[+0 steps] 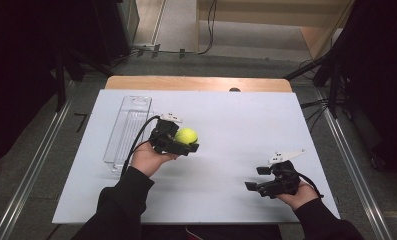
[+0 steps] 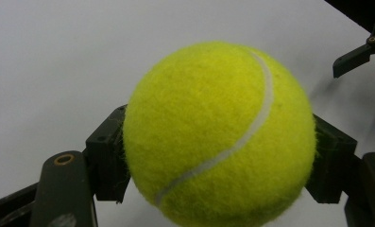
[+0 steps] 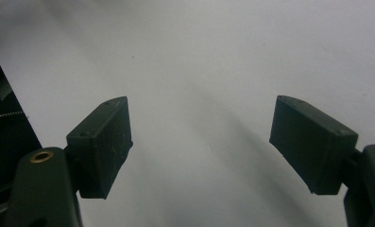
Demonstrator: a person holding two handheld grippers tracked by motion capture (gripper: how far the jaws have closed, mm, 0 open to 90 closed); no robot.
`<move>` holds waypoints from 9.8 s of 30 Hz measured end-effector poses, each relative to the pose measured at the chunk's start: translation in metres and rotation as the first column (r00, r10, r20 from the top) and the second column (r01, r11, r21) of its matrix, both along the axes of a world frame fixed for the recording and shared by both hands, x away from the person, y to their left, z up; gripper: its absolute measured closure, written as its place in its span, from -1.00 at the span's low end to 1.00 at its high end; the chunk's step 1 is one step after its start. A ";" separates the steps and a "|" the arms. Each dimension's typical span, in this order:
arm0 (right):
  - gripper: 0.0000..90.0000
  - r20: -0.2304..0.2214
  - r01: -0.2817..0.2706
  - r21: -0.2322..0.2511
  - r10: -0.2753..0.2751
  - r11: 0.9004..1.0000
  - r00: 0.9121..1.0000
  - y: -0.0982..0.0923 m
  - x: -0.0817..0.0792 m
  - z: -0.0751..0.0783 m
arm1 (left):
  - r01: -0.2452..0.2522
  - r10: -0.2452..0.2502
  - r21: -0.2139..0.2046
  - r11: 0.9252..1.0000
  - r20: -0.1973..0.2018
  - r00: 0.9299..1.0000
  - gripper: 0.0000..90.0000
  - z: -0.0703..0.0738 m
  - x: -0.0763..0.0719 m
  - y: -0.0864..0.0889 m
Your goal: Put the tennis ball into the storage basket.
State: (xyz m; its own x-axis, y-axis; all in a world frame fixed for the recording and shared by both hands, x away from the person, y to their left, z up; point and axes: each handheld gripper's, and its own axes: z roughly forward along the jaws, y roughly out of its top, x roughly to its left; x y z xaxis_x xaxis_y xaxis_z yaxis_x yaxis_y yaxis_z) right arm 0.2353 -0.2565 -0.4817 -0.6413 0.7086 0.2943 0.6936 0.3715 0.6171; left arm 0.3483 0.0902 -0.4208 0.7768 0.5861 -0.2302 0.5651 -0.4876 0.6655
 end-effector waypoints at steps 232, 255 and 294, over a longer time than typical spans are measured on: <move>-0.58 0.010 -0.020 0.020 0.019 1.000 1.000 0.001 0.001 -0.001 | -0.468 0.467 0.077 0.880 0.031 0.884 -0.55 0.001 0.045 0.140; -0.58 0.005 -0.017 0.022 0.017 1.000 1.000 0.000 0.001 -0.001 | -0.428 0.428 0.032 0.903 -0.015 0.903 -0.55 0.031 0.036 0.136; -0.58 0.006 -0.015 0.026 0.015 1.000 1.000 0.000 0.001 -0.001 | -0.256 0.255 -0.016 0.967 -0.049 0.966 -0.55 0.036 0.026 0.095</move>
